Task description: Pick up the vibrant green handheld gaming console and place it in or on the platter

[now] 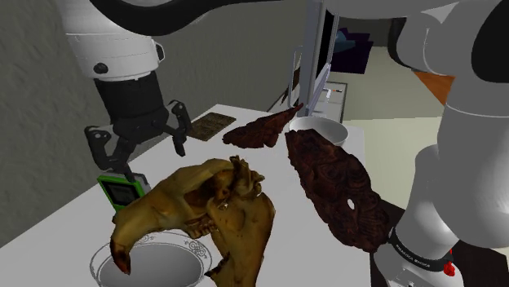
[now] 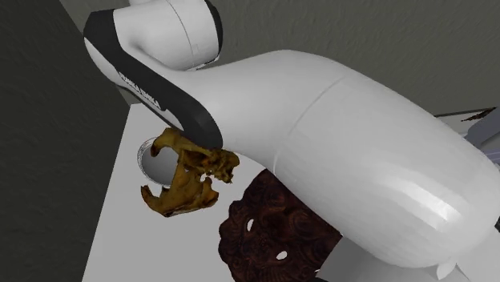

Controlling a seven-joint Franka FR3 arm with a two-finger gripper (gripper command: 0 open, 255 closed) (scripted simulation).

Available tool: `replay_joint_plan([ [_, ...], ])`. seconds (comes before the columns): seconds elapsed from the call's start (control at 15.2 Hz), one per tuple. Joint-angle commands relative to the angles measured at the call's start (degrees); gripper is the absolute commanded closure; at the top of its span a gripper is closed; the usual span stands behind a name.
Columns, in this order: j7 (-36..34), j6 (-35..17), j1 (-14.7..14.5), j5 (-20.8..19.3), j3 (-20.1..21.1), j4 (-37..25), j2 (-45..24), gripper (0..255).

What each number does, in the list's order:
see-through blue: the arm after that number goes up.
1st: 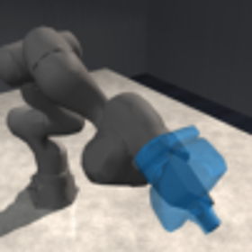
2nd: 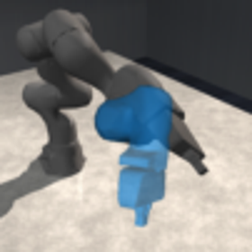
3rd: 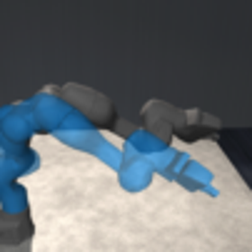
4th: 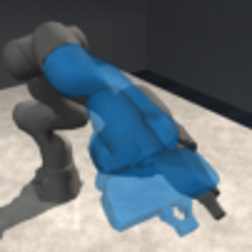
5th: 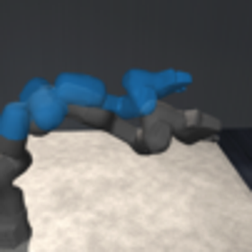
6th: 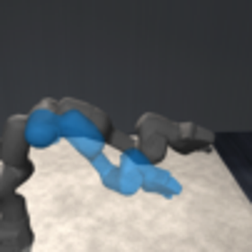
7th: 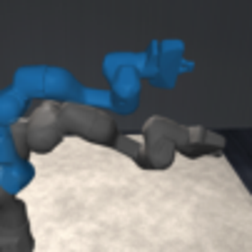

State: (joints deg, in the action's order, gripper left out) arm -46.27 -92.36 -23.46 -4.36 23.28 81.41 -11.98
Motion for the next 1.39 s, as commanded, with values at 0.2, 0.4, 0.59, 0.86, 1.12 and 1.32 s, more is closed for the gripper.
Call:
replay_joint_plan([
  [0.2, -2.7, 1.5, -3.1, -3.0, 0.5, -8.3, -7.5, 0],
  [0.4, -2.7, -1.1, -2.7, -2.7, 0.5, -5.1, -6.9, 0],
  [0.59, -2.7, -3.3, -2.5, -2.6, 0.5, -2.5, -6.5, 0],
  [0.86, -2.7, -3.3, -2.5, -2.6, 0.5, -2.5, -6.5, 0],
  [1.12, -2.7, -3.3, -2.5, -2.6, 0.5, -2.5, -6.5, 255],
  [1.32, -2.7, -3.3, -2.5, -2.6, 0.5, -2.5, -6.5, 255],
])
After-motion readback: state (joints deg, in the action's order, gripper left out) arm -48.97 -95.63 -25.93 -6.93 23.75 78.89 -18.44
